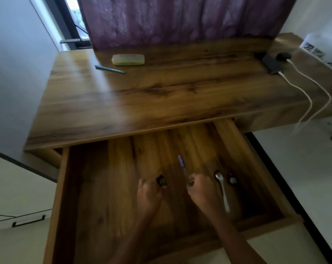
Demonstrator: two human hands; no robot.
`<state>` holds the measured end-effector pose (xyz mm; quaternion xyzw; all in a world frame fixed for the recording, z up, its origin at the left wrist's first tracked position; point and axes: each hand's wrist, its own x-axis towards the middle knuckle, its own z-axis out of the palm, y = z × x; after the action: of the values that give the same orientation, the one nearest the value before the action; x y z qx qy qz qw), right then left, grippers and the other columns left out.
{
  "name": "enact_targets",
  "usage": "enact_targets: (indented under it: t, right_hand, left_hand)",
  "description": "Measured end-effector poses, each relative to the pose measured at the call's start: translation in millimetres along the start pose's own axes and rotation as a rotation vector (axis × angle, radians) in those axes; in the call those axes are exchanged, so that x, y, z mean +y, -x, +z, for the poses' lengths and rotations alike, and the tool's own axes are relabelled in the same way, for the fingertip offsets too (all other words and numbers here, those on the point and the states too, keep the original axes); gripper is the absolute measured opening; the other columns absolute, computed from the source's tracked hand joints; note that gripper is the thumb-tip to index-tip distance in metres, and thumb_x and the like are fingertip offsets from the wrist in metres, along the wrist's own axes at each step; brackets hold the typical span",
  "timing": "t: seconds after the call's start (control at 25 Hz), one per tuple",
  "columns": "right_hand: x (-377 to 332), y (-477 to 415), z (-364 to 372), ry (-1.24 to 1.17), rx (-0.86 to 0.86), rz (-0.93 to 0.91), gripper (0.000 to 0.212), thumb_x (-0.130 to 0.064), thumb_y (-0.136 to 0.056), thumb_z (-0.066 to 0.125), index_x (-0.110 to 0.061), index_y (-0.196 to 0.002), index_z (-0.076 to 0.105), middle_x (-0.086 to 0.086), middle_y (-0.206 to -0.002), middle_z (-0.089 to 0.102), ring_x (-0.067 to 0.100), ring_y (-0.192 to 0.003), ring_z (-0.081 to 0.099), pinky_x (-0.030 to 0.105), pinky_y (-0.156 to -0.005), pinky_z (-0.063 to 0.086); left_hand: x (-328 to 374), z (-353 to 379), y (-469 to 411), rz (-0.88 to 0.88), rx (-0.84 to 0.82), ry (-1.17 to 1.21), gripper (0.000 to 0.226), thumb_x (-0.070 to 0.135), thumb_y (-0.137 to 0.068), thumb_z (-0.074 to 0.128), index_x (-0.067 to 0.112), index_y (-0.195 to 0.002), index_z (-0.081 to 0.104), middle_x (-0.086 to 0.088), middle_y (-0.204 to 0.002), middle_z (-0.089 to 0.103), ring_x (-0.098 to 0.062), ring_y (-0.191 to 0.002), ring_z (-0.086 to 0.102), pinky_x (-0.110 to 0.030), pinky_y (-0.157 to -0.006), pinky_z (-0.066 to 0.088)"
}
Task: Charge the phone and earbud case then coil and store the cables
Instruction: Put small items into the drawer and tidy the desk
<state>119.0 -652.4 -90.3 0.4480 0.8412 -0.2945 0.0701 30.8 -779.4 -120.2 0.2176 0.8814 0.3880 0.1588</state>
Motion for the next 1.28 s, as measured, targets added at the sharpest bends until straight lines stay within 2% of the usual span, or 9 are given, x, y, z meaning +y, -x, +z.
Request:
enact_targets:
  t: [0.16,0.28,0.48,0.72,0.84,1.0,1.12,1.2,1.28]
  right_hand:
    - [32,0,2,0.081,-0.065,0.082,0.01,-0.013,-0.086,0.061,-0.015,-0.096,0.065,0.002,-0.095,0.067,0.01,-0.074,0.055,0.018,-0.063,0.045]
    - [44,3,3,0.098,-0.066,0.089,0.011,-0.01,-0.087,0.06,-0.012,-0.098,0.063,0.004,-0.098,0.065,0.013,-0.085,0.061,0.017,-0.065,0.044]
    - [53,8,2,0.08,-0.037,0.074,0.013,-0.011,-0.088,0.058,-0.011,-0.101,0.058,0.005,-0.099,0.062,0.015,-0.088,0.062,0.024,-0.076,0.053]
    - [52,10,2,0.063,-0.033,0.021,0.011,-0.019,-0.091,0.056,-0.012,-0.099,0.058,0.003,-0.094,0.061,0.01,-0.077,0.056,0.015,-0.054,0.038]
    - [39,10,0,0.089,0.09,-0.068,0.012,-0.025,-0.093,0.051,-0.016,-0.098,0.058,0.001,-0.094,0.062,0.009,-0.077,0.058,0.021,-0.065,0.049]
    - [-13,0,-18,0.035,0.232,-0.316,0.022,-0.025,-0.095,0.046,-0.016,-0.111,0.059,-0.001,-0.102,0.06,0.009,-0.087,0.056,0.021,-0.071,0.047]
    - [-77,-21,-37,0.011,0.351,-0.491,0.021,-0.022,-0.095,0.047,-0.013,-0.108,0.061,0.001,-0.104,0.059,0.014,-0.099,0.053,0.02,-0.078,0.041]
    - [-125,-42,-47,-0.004,0.417,-0.588,0.019,-0.02,-0.093,0.05,-0.01,-0.101,0.063,0.004,-0.101,0.06,0.018,-0.099,0.053,0.025,-0.079,0.042]
    - [-167,-70,-54,-0.019,0.43,-0.635,0.017,-0.019,-0.091,0.052,-0.008,-0.098,0.063,0.006,-0.1,0.059,0.02,-0.1,0.052,0.031,-0.081,0.043]
  left_hand:
    - [-9,27,20,-0.061,-0.157,-0.031,0.049,0.007,-0.079,0.068,0.022,-0.125,0.056,-0.001,-0.11,0.063,-0.023,-0.112,0.051,-0.027,-0.085,0.046]
    - [-10,37,25,-0.072,-0.239,-0.033,0.05,0.01,-0.078,0.07,0.026,-0.123,0.057,0.001,-0.118,0.063,-0.022,-0.111,0.056,-0.038,-0.087,0.053]
    - [-10,47,24,-0.037,-0.291,-0.054,0.051,0.01,-0.081,0.067,0.027,-0.127,0.053,0.0,-0.126,0.056,-0.02,-0.116,0.052,-0.038,-0.092,0.051]
    - [-12,44,29,0.032,-0.233,-0.062,0.052,0.013,-0.08,0.068,0.022,-0.128,0.051,-0.005,-0.122,0.059,-0.021,-0.113,0.055,-0.035,-0.089,0.052]
    - [-10,28,30,0.093,-0.077,-0.167,0.052,0.021,-0.075,0.074,0.02,-0.124,0.056,-0.005,-0.117,0.061,-0.025,-0.11,0.055,-0.039,-0.084,0.051]
    - [-8,-10,7,0.286,0.154,-0.288,0.044,0.016,-0.071,0.077,0.014,-0.113,0.064,-0.004,-0.111,0.068,-0.028,-0.105,0.06,-0.032,-0.08,0.043]
    - [10,-59,-34,0.379,0.359,-0.318,0.033,0.012,-0.073,0.074,0.013,-0.105,0.067,-0.003,-0.106,0.07,-0.025,-0.099,0.062,-0.027,-0.077,0.044]
    - [24,-99,-69,0.358,0.494,-0.311,0.024,0.01,-0.075,0.071,0.013,-0.098,0.068,-0.004,-0.096,0.072,-0.025,-0.092,0.064,-0.028,-0.068,0.049]
    - [35,-135,-105,0.268,0.563,-0.271,0.02,0.008,-0.078,0.068,0.012,-0.097,0.069,-0.007,-0.089,0.071,-0.026,-0.087,0.065,-0.029,-0.061,0.048]
